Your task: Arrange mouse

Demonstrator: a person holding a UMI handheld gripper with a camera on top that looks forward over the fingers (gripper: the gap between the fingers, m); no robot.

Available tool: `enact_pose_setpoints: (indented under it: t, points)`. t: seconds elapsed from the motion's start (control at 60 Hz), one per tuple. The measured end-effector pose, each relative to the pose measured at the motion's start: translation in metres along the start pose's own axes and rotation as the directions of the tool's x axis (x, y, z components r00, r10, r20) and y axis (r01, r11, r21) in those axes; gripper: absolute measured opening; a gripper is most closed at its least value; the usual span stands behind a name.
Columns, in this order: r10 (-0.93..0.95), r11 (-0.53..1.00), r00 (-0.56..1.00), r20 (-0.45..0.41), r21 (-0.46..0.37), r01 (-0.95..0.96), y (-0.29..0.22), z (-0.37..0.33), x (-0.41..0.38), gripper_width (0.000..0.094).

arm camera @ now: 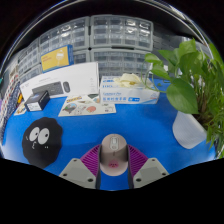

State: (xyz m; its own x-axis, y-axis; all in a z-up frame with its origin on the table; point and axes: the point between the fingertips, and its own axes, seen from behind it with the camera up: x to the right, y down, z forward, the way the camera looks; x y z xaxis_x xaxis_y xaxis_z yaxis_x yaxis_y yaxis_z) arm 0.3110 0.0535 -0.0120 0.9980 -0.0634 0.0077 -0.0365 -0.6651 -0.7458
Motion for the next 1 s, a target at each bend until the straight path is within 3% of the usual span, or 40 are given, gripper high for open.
enact_pose_setpoints:
  t: [0.183, 0.45, 0.65, 0.75, 1.0]
  points:
    - [-0.002, 1.000, 1.000, -0.027, -0.026, 0.001, -0.016, -0.006, -0.005, 0.0352]
    - [0.002, 0.977, 0.998, -0.067, 0.214, 0.012, -0.159, -0.077, -0.065, 0.0349]
    - [-0.032, 0.944, 0.999, 0.031, 0.331, 0.020, -0.215, -0.118, -0.175, 0.0350]
    - [-0.061, 0.950, 0.996, 0.064, 0.309, 0.038, -0.201, -0.111, -0.223, 0.0347]
    - [-0.039, 0.996, 0.998, 0.058, 0.085, 0.034, -0.080, -0.031, -0.251, 0.0346]
